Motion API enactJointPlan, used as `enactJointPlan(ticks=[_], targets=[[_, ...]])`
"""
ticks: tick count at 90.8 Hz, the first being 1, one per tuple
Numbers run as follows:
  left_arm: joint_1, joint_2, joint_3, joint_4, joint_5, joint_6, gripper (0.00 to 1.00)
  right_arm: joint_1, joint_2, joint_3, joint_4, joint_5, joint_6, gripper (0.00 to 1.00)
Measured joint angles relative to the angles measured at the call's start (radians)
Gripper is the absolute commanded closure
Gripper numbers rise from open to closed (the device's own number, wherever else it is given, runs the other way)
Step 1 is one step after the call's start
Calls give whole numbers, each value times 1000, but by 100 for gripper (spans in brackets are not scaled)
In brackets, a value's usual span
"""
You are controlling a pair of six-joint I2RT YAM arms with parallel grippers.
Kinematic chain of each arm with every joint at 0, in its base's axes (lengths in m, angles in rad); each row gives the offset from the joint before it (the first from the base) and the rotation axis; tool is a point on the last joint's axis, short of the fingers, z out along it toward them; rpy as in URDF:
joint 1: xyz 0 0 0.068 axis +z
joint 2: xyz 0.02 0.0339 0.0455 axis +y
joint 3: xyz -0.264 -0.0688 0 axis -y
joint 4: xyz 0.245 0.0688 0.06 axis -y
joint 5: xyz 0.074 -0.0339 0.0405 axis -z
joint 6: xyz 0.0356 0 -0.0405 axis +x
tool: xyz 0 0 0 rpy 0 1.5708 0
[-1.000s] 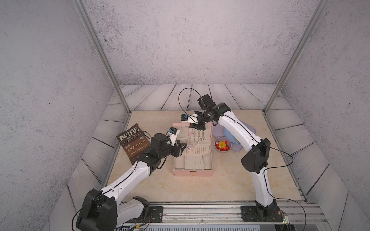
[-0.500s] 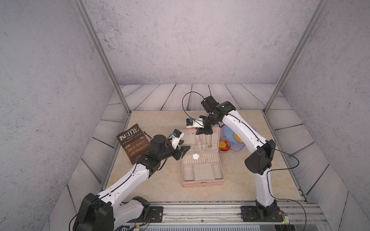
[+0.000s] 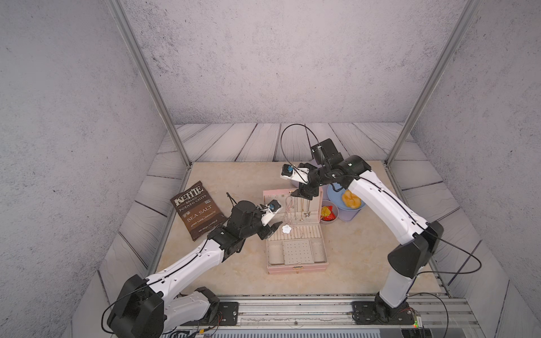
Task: Put jewelry chain into jewelry box
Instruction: Move the jewelry box to the center of the board, then open the storage slot of the jewelry box.
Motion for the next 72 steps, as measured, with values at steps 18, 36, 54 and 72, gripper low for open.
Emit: enactJointPlan(ticks=[18, 36, 54, 72], targets=[[-20, 119, 78, -6, -110, 158, 41, -1, -307, -414, 338, 44, 214, 18], [-30, 206, 116, -11, -163, 258, 44, -1, -521, -750, 545, 28, 407, 18], [-31, 275, 138, -32, -197, 295, 46, -1, -626, -908, 646, 27, 560, 18], [-47, 309, 148, -57, -229, 319, 52, -1, -681, -1017, 707, 24, 655, 18]])
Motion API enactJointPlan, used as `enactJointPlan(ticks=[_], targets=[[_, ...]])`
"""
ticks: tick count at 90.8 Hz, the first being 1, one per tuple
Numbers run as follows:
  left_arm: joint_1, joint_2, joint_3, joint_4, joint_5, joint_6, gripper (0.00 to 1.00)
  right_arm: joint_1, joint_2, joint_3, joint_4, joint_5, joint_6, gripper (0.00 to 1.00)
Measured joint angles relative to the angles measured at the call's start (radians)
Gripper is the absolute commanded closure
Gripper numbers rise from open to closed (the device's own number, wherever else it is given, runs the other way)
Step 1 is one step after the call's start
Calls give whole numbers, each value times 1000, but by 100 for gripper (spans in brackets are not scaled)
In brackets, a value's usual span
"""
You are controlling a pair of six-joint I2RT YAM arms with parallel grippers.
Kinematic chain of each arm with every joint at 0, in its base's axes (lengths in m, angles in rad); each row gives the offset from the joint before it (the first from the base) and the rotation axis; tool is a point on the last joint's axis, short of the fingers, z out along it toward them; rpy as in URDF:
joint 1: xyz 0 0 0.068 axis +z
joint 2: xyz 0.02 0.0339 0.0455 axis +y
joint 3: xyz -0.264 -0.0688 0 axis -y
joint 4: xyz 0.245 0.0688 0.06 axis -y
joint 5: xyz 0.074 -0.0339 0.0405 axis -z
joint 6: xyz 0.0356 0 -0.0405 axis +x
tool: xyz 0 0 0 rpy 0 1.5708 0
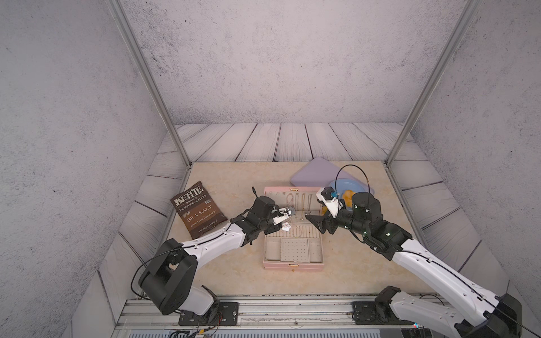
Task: Put jewelry chain into jewelry box
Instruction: Open the storage slot of the jewelry box.
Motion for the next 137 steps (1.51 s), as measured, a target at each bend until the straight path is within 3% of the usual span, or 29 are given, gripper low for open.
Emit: enactJointPlan(ticks=[19, 47, 60, 88, 116, 137], targets=[[-5, 46, 23, -2, -34, 11, 68, 0, -8, -55, 58, 2, 78, 18], [-1, 61, 24, 28, -48, -23, 100, 0, 16, -185, 172, 1, 255, 18], [2, 63, 22, 37, -41, -58, 100, 0, 34, -214, 202, 14, 318, 23], [7, 22, -21, 60, 0, -174, 100, 43, 140, -214, 239, 113, 470, 46], [16, 13, -56, 113, 20, -324, 100, 120, 304, -182, 273, 179, 462, 58], [16, 11, -60, 123, 16, -373, 100, 162, 433, -127, 319, 248, 410, 61]])
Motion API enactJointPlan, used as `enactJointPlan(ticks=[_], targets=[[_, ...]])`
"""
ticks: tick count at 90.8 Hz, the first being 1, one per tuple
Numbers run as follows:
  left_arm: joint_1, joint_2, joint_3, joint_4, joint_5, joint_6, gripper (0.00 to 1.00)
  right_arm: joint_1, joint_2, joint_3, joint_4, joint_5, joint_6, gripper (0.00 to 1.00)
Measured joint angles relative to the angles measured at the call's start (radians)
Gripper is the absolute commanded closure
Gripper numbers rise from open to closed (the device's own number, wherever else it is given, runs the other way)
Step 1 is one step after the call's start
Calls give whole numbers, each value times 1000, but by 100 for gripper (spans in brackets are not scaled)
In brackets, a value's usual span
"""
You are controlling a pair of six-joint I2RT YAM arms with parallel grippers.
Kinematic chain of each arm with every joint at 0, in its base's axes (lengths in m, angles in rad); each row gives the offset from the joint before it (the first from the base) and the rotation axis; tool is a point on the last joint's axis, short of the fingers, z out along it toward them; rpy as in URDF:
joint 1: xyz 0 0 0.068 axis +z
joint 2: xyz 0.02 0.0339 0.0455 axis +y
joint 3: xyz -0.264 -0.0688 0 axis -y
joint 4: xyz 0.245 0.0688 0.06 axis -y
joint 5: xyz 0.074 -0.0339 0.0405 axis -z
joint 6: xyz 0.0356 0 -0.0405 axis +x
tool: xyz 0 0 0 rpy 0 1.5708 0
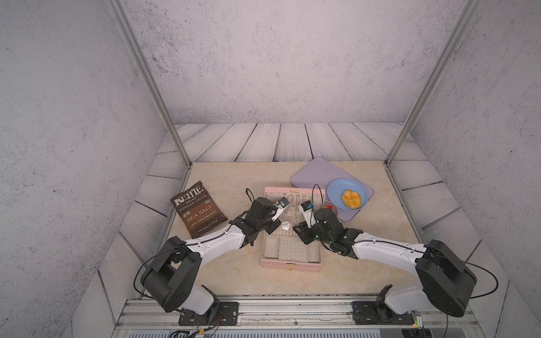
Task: Put jewelry chain into jewelry box
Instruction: Open the storage slot of the jewelry box, then adjust the necklace in the storage slot.
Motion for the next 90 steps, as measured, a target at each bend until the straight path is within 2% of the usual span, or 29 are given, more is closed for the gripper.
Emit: enactJointPlan(ticks=[24, 46, 61, 72, 90], targets=[[0, 0, 0, 1, -2, -22, 100, 13, 106, 74, 17, 52, -58, 63], [0, 3, 2, 2, -5, -27, 100, 23, 163, 124, 1, 108, -137, 72], [0, 4, 2, 1, -6, -44, 100, 26, 166, 131, -7, 109, -146, 84], [1, 4, 3, 6, -9, -77, 100, 30, 163, 131, -8, 104, -169, 100], [0, 4, 3, 3, -10, -95, 100, 33, 144, 116, -8, 108, -200, 100]])
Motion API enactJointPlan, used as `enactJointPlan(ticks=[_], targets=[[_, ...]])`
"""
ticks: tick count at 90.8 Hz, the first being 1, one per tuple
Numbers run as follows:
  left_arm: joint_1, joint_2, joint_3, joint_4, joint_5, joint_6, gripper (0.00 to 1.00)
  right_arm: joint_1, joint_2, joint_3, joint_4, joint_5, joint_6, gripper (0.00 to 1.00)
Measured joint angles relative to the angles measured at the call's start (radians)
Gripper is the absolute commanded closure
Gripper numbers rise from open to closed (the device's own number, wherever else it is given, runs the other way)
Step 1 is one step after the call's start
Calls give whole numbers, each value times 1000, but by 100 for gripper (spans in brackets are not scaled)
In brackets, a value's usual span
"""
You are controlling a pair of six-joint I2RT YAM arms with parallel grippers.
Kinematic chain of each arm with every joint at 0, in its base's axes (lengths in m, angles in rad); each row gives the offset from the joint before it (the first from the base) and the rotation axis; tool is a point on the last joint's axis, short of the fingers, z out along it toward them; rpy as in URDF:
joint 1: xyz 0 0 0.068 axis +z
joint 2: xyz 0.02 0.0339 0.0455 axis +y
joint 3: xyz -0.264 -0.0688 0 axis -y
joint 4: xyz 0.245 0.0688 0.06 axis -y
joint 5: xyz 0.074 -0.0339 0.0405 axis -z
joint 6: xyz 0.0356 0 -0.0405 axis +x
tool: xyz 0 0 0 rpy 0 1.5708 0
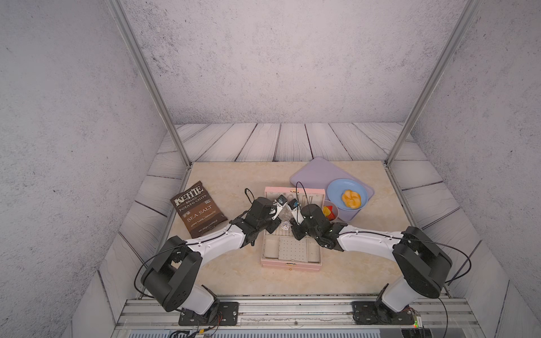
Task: Put jewelry chain into jewelry box
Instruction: Adjust the necklace in the storage slot.
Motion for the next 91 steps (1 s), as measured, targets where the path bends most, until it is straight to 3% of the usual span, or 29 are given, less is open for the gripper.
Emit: enactJointPlan(ticks=[36, 56, 73, 91], targets=[[9, 0, 0, 0, 17, -40, 100, 0, -267, -143, -78, 83, 20, 100], [22, 0, 0, 0, 53, -43, 100, 0, -385, -149, -82, 70, 40, 100], [25, 0, 1, -6, 66, -29, 100, 0, -375, -101, -39, 35, 44, 100], [28, -9, 5, -24, 84, -6, 100, -1, -267, 6, 27, 22, 11, 100]])
